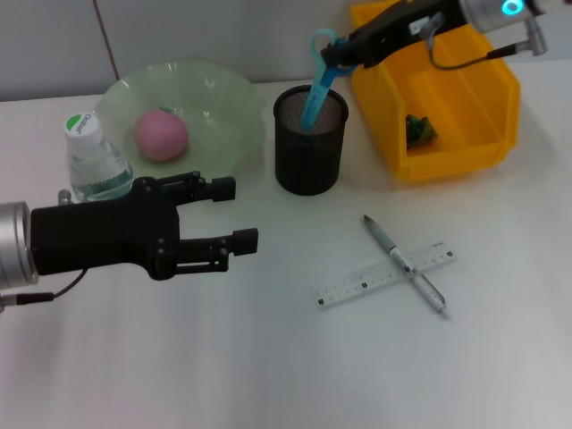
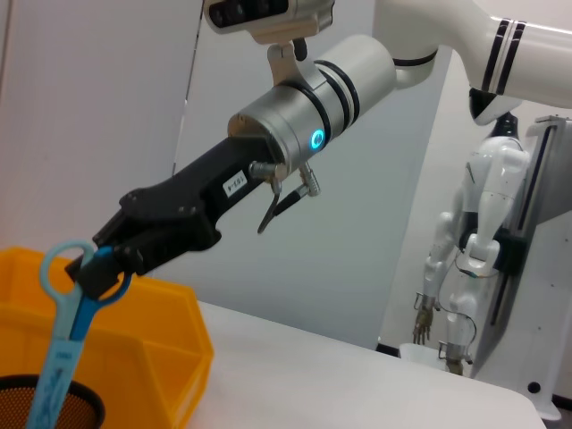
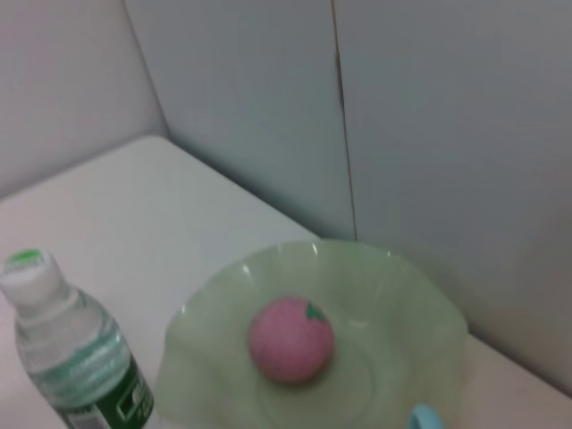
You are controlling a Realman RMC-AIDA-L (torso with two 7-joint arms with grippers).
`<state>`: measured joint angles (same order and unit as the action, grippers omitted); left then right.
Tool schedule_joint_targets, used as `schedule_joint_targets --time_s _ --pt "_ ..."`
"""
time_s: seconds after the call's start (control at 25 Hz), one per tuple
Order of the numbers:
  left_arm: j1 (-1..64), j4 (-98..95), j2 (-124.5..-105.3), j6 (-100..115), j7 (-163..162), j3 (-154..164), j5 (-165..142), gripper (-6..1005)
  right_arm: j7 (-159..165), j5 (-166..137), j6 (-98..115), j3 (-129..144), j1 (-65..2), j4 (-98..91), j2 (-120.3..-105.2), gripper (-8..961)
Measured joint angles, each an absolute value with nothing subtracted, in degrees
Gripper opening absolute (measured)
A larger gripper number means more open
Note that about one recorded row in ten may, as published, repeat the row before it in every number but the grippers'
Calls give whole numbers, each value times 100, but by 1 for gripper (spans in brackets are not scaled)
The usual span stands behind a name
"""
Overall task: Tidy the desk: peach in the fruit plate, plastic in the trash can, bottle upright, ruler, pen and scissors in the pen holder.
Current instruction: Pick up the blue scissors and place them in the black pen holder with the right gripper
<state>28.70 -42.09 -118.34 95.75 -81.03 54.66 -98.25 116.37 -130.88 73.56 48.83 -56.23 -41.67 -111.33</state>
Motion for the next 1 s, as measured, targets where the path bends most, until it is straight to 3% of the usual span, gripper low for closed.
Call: schedule_joint_targets --time_s 0.36,0.72,1.0 --pt "2830 -3445 -11826 9316 -7492 5335 -9824 802 11704 -13410 6478 5630 -5635 -4027 -11475 92" --pt "2780 -3426 -11822 9345 -7444 5308 -9825 798 11920 -13461 6384 5647 -5606 -4034 -11546 94" --pt "2777 -3423 -11816 9349 -7373 5308 -9827 797 12044 -13430 6368 5603 -5424 -4229 -11579 305"
